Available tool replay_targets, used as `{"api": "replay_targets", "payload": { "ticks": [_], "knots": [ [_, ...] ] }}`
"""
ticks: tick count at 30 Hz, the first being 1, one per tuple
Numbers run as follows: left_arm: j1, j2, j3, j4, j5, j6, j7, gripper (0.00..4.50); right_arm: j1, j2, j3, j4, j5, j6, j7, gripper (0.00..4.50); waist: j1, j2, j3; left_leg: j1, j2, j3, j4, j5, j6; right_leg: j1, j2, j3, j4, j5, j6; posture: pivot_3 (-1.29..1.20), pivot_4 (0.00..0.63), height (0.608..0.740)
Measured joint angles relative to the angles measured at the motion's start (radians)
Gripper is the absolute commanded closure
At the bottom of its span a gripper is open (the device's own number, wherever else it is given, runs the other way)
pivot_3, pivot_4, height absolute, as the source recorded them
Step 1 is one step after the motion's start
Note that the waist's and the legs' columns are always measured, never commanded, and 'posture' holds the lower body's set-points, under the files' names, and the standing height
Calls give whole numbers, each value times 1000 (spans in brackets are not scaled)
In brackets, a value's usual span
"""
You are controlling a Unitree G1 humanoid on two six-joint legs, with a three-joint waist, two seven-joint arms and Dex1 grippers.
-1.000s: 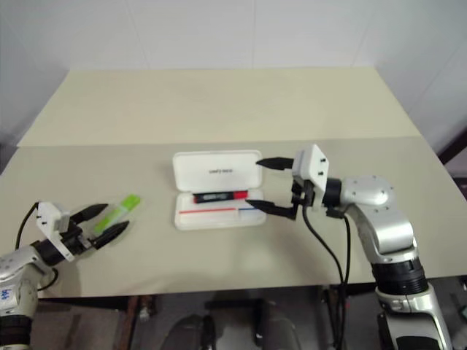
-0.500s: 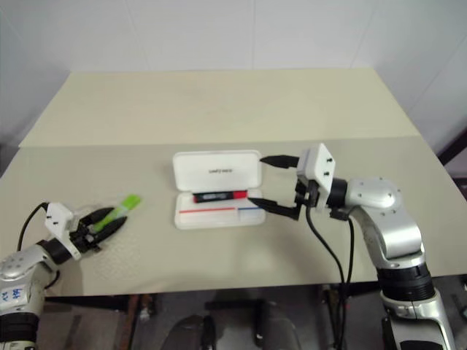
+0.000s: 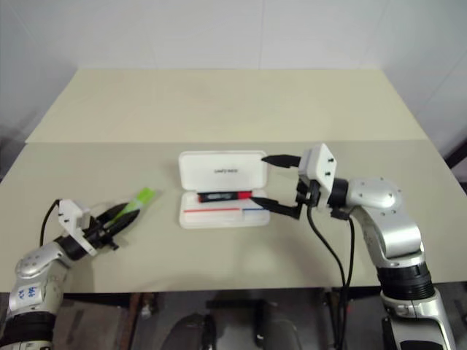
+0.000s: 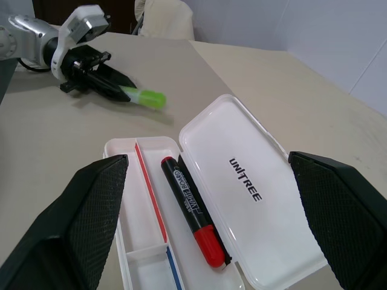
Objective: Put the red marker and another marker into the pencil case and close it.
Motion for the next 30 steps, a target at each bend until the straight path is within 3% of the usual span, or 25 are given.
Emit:
{"api": "replay_targets", "payload": {
  "ticks": [5, 17, 30],
  "knots": [
    [-55, 26, -30, -82, -6, 38, -30, 3448, 10, -1, 0, 1, -2, -16, 0, 0, 2, 0, 0, 0, 0, 0, 0, 0, 0, 0, 0, 0, 0, 0, 0, 0, 150, 740],
    [-282, 87, -271, -172, -14, 181, -250, 3448, 102, -43, -35, -101, 53, 57, -17, 0, 4, 0, 0, 0, 0, 1, 0, 0, 0, 0, 8, 1, -1, 0, 1, 0, 150, 740],
    [-418, -6, -502, -35, 144, 124, -340, 3448, 243, -120, -124, -238, 107, 98, -34, 0, 2, 0, 0, 1, -1, 1, 2, 0, -1, 1, 15, 3, -1, -1, 0, 0, 150, 740]
  ]
}}
